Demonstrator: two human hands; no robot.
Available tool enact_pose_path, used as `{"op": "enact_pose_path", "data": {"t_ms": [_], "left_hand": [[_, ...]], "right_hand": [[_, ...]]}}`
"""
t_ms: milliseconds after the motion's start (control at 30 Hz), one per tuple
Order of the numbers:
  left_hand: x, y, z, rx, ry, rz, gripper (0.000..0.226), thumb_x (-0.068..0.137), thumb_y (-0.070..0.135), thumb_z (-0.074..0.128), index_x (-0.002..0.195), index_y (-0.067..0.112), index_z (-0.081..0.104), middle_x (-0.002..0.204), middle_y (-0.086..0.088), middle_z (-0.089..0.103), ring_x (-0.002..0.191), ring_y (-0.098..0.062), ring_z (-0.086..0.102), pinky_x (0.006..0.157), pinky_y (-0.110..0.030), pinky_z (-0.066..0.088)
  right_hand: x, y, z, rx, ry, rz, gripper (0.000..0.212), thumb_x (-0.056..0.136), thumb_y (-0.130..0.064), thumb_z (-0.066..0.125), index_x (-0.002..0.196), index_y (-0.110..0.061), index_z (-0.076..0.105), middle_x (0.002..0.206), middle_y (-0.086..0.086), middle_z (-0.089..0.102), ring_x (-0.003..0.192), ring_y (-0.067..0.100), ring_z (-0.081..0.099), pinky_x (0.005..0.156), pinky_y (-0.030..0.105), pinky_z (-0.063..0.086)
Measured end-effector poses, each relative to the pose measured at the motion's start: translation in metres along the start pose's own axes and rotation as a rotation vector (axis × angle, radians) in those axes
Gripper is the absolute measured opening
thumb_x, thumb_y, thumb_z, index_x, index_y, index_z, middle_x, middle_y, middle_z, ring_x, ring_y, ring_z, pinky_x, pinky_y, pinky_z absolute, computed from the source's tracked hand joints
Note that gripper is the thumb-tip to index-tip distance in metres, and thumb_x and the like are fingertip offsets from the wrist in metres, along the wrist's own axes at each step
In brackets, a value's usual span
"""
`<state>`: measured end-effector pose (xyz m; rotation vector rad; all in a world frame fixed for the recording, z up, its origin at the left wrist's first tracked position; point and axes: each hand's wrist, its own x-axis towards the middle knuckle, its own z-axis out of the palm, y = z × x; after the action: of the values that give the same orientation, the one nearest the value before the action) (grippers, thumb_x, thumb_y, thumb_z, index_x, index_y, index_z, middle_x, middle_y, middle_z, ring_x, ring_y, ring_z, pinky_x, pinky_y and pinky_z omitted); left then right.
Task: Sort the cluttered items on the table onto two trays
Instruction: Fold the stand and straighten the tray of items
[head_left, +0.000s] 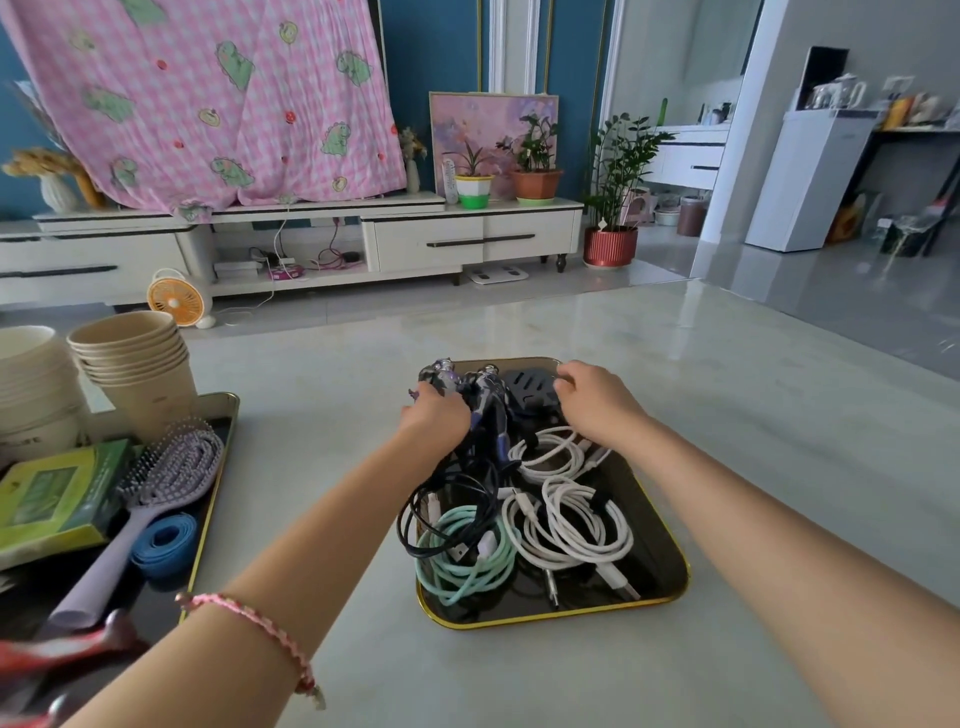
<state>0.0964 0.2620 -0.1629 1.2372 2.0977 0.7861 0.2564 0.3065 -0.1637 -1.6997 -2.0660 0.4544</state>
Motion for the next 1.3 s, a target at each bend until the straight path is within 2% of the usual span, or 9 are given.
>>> {"op": "enact_pose_path", "data": {"t_ms": [267,433,567,667,800,933,1067,1167,1300], "left_hand": [[-0.034,-0.006,-0.016,-0.260,0.033,-0.037,0.050,0.101,0.033,0.028,0.134,-0.003,0.036,0.136,-0.023,0.044,0.125,-0.035,0.042,0.101,-0.037,0.034],[-0.096,-0.019,-0.035,-0.335,0.036,0.053,0.016,0.100,0.019,0.036,0.087,0.017,0.046,0.072,0.002,0.041,0.064,-0.011,0.040,0.057,-0.023,0.030],[-0.150,-0.045,-0.046,-0.257,0.050,0.217,0.019,0.096,0.016,0.045,0.111,0.023,0.055,0.089,0.009,0.056,0.083,-0.004,0.054,0.067,-0.016,0.038],[-0.171,-0.070,-0.062,-0.183,0.149,0.298,0.022,0.093,0.008,0.049,0.100,0.022,0.065,0.096,0.007,0.061,0.099,-0.011,0.056,0.080,-0.021,0.038],[-0.208,-0.110,-0.096,-0.323,0.270,0.278,0.038,0.090,-0.006,0.045,0.080,0.025,0.064,0.081,0.005,0.066,0.075,-0.015,0.061,0.069,-0.029,0.046],[-0.258,-0.163,-0.146,-0.483,0.490,0.202,0.035,0.090,-0.010,0.043,0.080,0.016,0.064,0.077,-0.009,0.066,0.065,-0.020,0.061,0.062,-0.034,0.052],[-0.277,-0.218,-0.193,-0.330,0.906,0.083,0.029,0.084,-0.013,0.043,0.089,0.007,0.062,0.084,-0.006,0.060,0.059,-0.002,0.053,0.055,-0.013,0.041],[-0.264,-0.267,-0.218,-0.163,0.880,-0.115,0.036,0.087,-0.009,0.043,0.118,0.000,0.058,0.118,-0.017,0.058,0.090,-0.023,0.057,0.078,-0.027,0.040],[-0.246,-0.295,-0.219,-0.144,0.751,-0.202,0.032,0.092,0.004,0.048,0.123,0.003,0.058,0.123,-0.018,0.060,0.110,-0.032,0.055,0.090,-0.032,0.040]], "right_hand": [[-0.051,0.024,-0.017,0.296,-0.015,0.109,0.038,0.099,-0.015,0.039,0.136,-0.007,0.043,0.142,0.010,0.046,0.130,0.024,0.042,0.106,0.031,0.031],[-0.115,0.033,-0.013,0.463,0.079,0.140,0.037,0.095,-0.009,0.047,0.132,-0.009,0.048,0.134,0.008,0.052,0.124,0.021,0.048,0.102,0.028,0.033],[-0.155,0.024,-0.026,0.288,0.225,0.043,0.032,0.089,-0.001,0.049,0.119,-0.006,0.059,0.121,0.010,0.060,0.109,0.022,0.055,0.088,0.024,0.037],[-0.171,-0.009,-0.040,0.293,0.242,-0.122,0.022,0.089,-0.002,0.049,0.102,-0.012,0.065,0.101,0.004,0.065,0.084,0.013,0.055,0.069,0.013,0.036],[-0.189,-0.087,-0.044,0.530,-0.115,-0.192,0.019,0.091,-0.007,0.048,0.082,-0.018,0.060,0.080,0.000,0.064,0.070,0.013,0.057,0.069,0.025,0.046],[-0.192,-0.177,0.003,0.564,-0.513,-0.077,0.018,0.094,-0.007,0.038,0.103,-0.002,0.053,0.073,0.012,0.051,0.056,0.023,0.053,0.054,0.032,0.049],[-0.195,-0.215,0.063,0.474,-0.493,0.072,0.019,0.094,-0.010,0.042,0.106,0.001,0.050,0.087,0.021,0.058,0.074,0.035,0.061,0.066,0.040,0.053],[-0.205,-0.215,0.098,0.304,-0.348,0.040,0.032,0.097,-0.019,0.041,0.117,0.002,0.055,0.123,0.022,0.057,0.112,0.037,0.055,0.087,0.034,0.045],[-0.202,-0.205,0.102,0.225,-0.314,-0.076,0.028,0.097,-0.021,0.041,0.075,-0.006,0.053,0.088,0.019,0.057,0.083,0.031,0.053,0.069,0.028,0.035]]}}
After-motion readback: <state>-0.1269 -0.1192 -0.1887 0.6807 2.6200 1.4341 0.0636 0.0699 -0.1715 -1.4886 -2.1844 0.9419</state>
